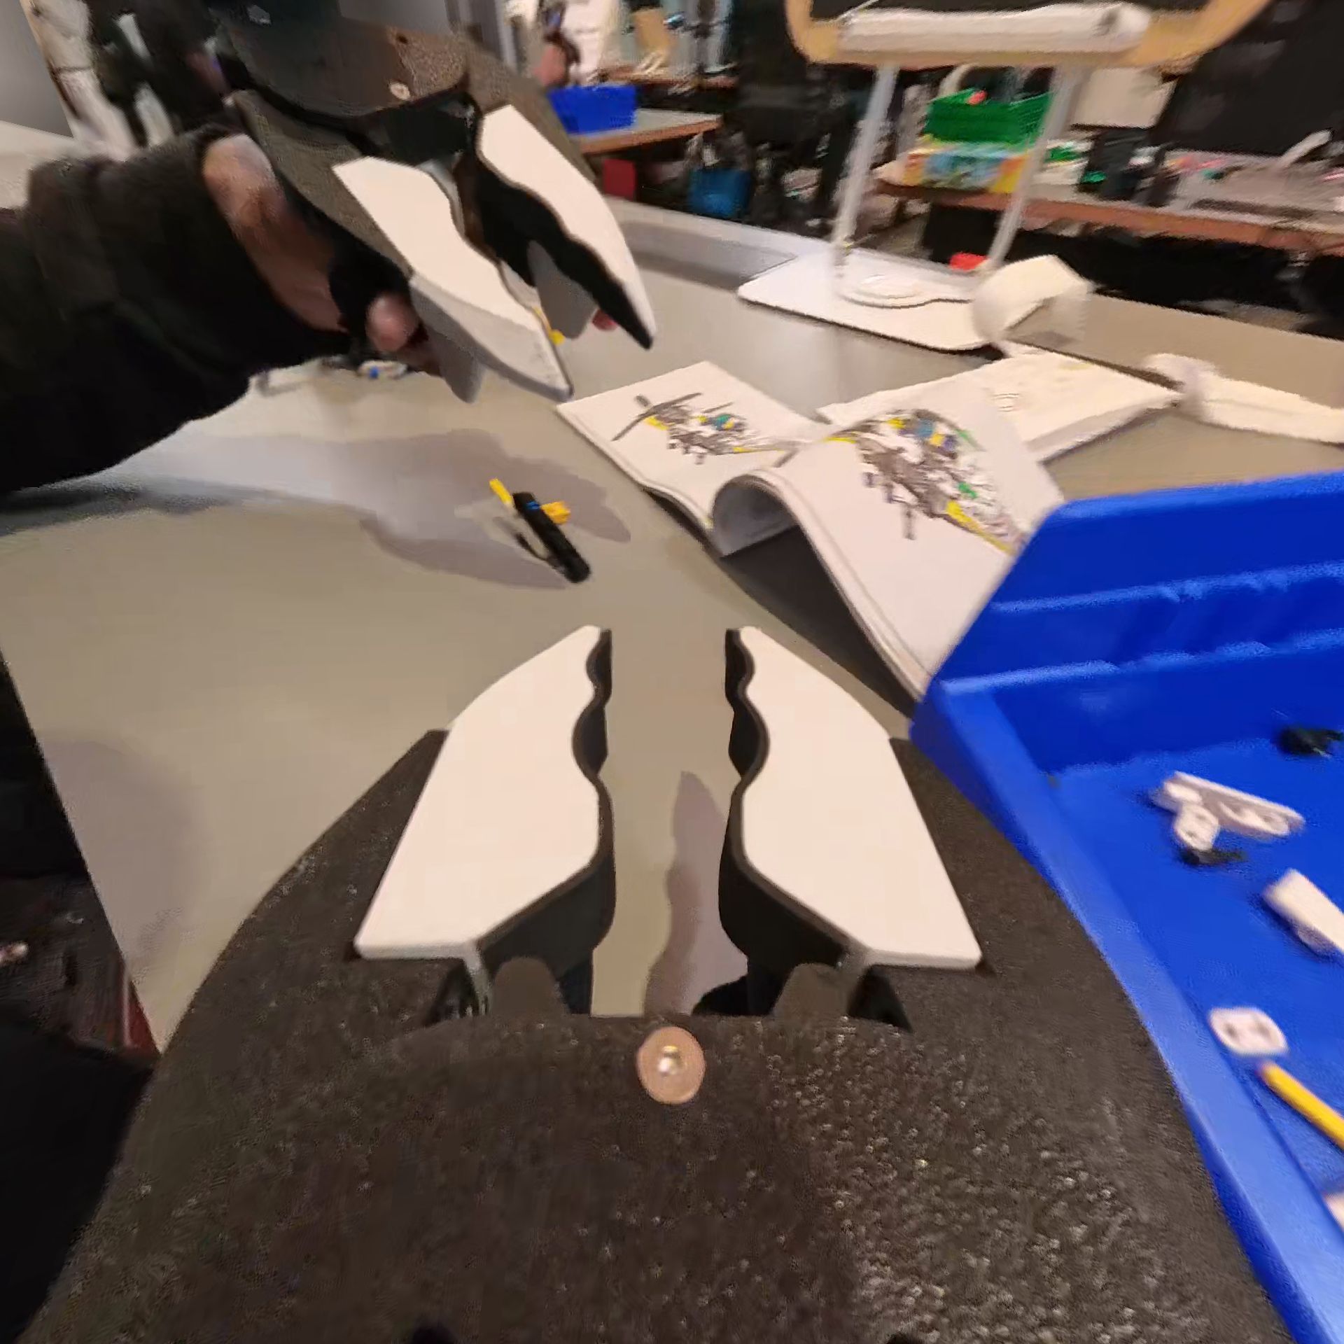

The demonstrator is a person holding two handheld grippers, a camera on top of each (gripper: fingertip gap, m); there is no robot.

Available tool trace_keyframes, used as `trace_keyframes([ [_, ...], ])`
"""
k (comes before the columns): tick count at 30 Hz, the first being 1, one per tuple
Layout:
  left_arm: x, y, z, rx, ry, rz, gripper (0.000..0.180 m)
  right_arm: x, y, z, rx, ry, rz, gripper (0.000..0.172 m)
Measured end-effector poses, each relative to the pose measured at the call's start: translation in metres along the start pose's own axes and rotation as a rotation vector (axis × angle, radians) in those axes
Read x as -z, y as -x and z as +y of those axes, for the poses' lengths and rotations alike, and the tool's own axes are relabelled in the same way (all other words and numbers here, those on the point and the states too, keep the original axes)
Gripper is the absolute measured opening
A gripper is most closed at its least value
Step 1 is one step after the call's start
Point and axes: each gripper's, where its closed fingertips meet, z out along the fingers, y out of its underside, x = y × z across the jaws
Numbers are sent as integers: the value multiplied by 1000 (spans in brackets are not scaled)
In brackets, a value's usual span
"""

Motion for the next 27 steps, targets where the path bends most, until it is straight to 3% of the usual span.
trace_keyframes([
  [5,27,-14,73,-2,186,26,37,-36,28,-2,69,83,-145,29],
  [8,29,-24,92,-11,230,46,37,-56,40,-4,125,131,-186,29],
  [20,18,-28,117,-23,268,38,20,-139,68,12,353,460,-469,29],
  [23,18,-26,116,0,249,31,18,-147,72,29,341,573,-527,15],
  [27,22,-20,114,63,204,7,25,-152,70,21,226,506,-520,14],
])
